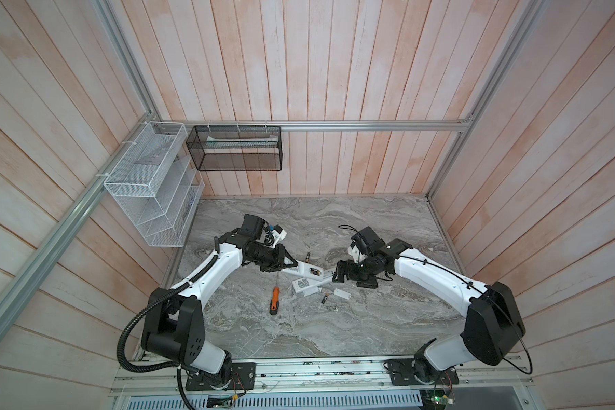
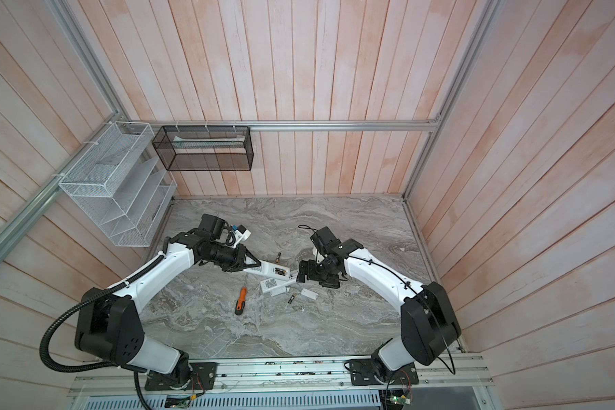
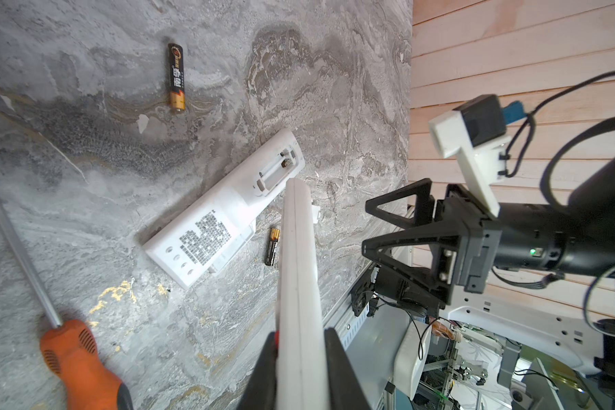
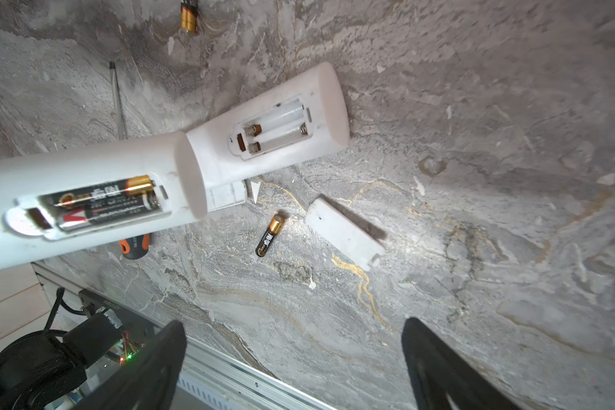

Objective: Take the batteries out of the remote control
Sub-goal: 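Lower the remote onto the table with the left gripper while the right gripper withdraws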

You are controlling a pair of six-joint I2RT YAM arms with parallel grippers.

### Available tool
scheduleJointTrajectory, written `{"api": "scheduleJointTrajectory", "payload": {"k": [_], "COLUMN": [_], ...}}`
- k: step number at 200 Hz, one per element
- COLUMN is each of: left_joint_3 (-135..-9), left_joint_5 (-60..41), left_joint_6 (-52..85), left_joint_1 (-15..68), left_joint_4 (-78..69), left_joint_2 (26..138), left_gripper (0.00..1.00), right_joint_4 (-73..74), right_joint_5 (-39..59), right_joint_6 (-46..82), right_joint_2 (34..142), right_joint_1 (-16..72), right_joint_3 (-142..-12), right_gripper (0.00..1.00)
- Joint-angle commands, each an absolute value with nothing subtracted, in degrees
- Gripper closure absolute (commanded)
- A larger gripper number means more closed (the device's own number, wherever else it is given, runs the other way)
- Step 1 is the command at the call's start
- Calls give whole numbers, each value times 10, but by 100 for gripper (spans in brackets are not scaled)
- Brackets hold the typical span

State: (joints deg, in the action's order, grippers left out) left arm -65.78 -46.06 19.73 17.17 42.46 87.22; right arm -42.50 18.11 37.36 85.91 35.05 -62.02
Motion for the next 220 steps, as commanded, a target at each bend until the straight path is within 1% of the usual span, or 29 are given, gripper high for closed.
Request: {"api": "scheduleJointTrajectory", "payload": {"k": [1, 33, 63, 86, 131, 165, 184, 220], "left_joint_3": [-663, -644, -623, -599, -561, -554, -547, -526], "left_joint_5": [-459, -470, -465, -488, -513, -514, -533, -538], "left_joint_6": [202, 214, 220, 229, 248, 250, 248, 257], "left_joint_1": [168, 157, 138, 121, 103, 78, 74, 59], "left_joint_4": [411, 397, 391, 375, 350, 355, 353, 338], "left_joint_2": [868, 850, 827, 811, 779, 761, 759, 751], "left_gripper": [100, 100, 100, 100, 100, 100, 100, 100], "right_joint_4": [-380, -337, -300, -291, -216, -263, -252, -238], "right_joint_5": [227, 268, 303, 325, 384, 366, 375, 378], "right_joint_6": [385, 382, 364, 354, 366, 351, 357, 370], "right_joint_2": [847, 838, 830, 838, 834, 851, 849, 838], "right_joint_1": [348, 341, 340, 340, 341, 345, 347, 349], "right_joint_3": [-586, -571, -588, -600, -608, -631, -630, -621], "right_gripper": [6, 7, 8, 8, 8, 8, 8, 8]}}
